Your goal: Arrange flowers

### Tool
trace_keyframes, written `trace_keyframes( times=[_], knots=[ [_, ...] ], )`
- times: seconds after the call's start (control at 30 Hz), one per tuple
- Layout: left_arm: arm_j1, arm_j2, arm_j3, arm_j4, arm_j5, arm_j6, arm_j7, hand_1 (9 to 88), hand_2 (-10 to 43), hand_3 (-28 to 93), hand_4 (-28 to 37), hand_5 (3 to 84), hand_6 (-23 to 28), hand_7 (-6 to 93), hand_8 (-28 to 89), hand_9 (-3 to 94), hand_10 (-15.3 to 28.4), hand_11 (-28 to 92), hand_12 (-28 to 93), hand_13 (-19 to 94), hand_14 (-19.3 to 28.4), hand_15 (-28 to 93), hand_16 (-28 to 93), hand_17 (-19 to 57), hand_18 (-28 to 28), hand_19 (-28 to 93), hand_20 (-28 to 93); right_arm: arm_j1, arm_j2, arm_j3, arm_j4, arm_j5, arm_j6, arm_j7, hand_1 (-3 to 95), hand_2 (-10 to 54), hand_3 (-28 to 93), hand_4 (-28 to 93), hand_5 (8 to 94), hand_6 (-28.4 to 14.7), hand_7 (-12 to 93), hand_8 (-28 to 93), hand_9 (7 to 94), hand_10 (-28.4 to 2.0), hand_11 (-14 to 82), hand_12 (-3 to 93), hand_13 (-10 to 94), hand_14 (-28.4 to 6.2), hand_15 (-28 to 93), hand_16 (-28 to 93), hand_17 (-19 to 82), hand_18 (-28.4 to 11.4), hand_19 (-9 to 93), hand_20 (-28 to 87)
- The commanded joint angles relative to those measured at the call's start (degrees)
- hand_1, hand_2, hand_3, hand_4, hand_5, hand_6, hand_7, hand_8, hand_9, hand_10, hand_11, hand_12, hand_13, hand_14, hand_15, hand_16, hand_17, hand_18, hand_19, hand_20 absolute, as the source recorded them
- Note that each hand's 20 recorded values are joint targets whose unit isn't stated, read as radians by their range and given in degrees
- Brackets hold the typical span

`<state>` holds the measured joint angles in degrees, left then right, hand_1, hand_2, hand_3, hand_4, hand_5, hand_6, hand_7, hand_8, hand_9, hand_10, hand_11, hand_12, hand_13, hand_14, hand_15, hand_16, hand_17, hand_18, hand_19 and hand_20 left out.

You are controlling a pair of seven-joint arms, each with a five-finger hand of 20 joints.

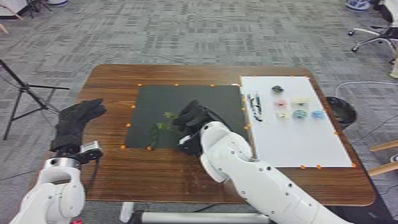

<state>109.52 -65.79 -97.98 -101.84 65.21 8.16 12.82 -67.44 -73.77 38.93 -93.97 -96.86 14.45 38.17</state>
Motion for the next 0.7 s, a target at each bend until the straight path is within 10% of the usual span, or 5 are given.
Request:
trace_keyframes(
  times=[0.03, 0.27, 0.7],
  knots=[
    [0.1, -0.16, 0.01, -0.06, 0.17, -0.42, -0.56, 26.1, 9.1, 67, -26.1, 57.3, 3.2, 15.2, -7, 54.6, 15.1, 22, 14, 45, 18.7, 25, 2, 11.9, 12.3, 13, 23, 0.4, -0.8, 0.3, -0.9, 1.1, 0.6, -0.3, 57.5, -9.5, 40, 2, 74.8, -5.8, 18, 21, 87.0, -12.9, 16.0, 23.4, 94, -3.6, 40, 31, 69, -6.6, 78, 41],
    [0.3, -0.22, -0.01, -0.19, 0.22, -0.45, -0.57, 26.1, 9.0, 67, -26.0, 57.4, 3.3, 15.2, -7, 54.6, 15.1, 22, 14, 45, 18.7, 25, 2, 11.9, 12.3, 13, 23, 0.3, -0.7, 0.7, -1.6, 3.0, 0.9, -1.6, 43.7, -9.5, 57, -7, 72.7, -6.5, 20, -4, 84.8, -14.8, 17.8, 18.1, 94, -3.9, 38, 30, 70, -6.3, 77, 41],
    [0.8, -0.43, -0.14, -0.48, 0.24, -0.65, -0.43, 26.3, 8.7, 67, -25.6, 57.4, 3.3, 15.2, -7, 54.5, 15.1, 22, 14, 45, 18.8, 25, 2, 11.8, 12.3, 13, 23, 0.1, -0.5, 2.7, -2.5, 7.1, 2.3, -2.0, 30.2, -9.5, 54, -6, 68.8, -7.9, 12, -4, 80.9, -17.7, 13.0, 15.6, 94, -5.6, 36, 30, 70, -7.0, 76, 41]
  ],
)
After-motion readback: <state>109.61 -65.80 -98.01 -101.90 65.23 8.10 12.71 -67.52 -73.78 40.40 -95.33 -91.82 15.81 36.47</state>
